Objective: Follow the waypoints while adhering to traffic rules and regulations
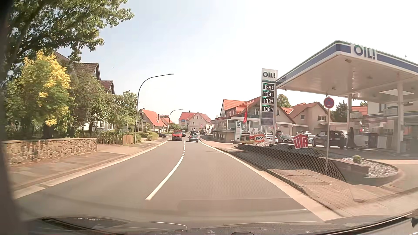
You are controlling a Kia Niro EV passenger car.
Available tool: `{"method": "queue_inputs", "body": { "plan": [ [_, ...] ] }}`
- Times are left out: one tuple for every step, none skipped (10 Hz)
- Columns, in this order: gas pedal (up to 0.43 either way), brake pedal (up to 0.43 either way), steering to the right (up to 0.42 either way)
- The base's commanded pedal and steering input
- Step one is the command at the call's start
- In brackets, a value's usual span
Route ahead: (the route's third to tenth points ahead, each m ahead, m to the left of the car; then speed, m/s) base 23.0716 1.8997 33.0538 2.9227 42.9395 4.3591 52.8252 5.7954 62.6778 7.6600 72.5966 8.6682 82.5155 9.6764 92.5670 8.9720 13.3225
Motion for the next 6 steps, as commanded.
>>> {"method": "queue_inputs", "body": {
  "plan": [
    [0.008, 0.000, -0.028],
    [0.008, 0.000, -0.027],
    [0.008, 0.000, -0.027],
    [0.008, 0.000, -0.027],
    [0.008, 0.000, -0.026],
    [0.008, 0.000, -0.026]
  ]
}}
